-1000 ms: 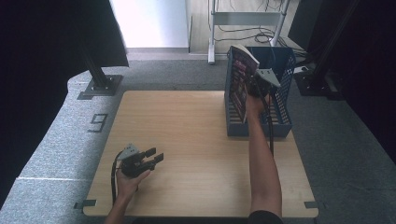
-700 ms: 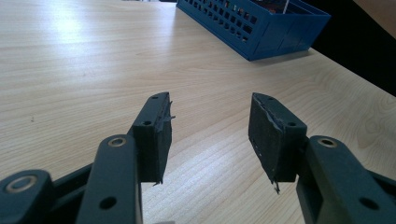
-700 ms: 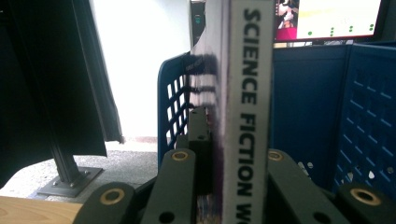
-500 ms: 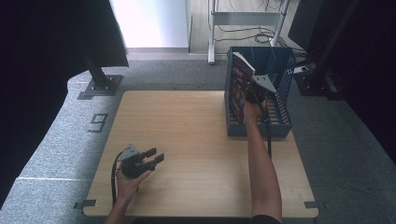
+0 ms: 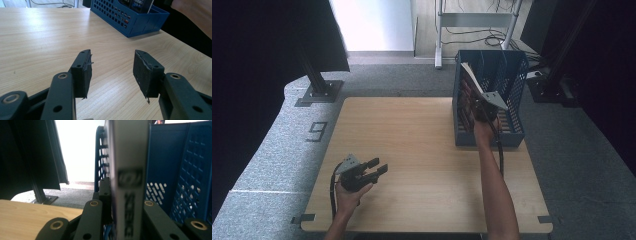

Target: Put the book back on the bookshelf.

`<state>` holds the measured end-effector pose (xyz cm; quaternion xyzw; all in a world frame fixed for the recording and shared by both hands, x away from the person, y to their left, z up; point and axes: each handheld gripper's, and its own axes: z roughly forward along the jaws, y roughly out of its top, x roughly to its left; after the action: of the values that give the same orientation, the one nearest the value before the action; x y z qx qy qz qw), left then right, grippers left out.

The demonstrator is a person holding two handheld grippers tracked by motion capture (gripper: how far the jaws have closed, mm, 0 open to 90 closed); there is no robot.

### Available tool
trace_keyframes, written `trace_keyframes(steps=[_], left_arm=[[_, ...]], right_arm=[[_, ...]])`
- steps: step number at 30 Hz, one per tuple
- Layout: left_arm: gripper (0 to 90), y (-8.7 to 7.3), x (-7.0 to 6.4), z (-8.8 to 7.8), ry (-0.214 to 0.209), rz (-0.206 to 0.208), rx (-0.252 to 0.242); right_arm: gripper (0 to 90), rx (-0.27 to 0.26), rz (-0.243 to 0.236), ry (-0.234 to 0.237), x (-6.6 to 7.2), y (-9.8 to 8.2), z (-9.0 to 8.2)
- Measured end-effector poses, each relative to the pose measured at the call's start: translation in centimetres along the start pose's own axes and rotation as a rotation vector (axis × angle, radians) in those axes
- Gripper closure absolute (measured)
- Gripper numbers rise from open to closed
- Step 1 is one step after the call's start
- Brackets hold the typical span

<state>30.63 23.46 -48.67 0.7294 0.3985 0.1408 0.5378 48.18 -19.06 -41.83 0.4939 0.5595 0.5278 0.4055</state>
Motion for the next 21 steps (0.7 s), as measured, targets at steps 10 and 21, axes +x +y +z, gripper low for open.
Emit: trace_keyframes(steps=[10,21], left_arm=[[49.0,0.11,-0.2,-0.1,0.0,0.005,-0.003],[49.0,0.09,-0.05,-0.21,0.003,0.004,-0.004]], right_arm=[[77.1,0.026,-0.024,0.011,0.3,0.12,-0.71],[74.5,0.089,-0.016,0.019,0.53,-0.54,0.08]])
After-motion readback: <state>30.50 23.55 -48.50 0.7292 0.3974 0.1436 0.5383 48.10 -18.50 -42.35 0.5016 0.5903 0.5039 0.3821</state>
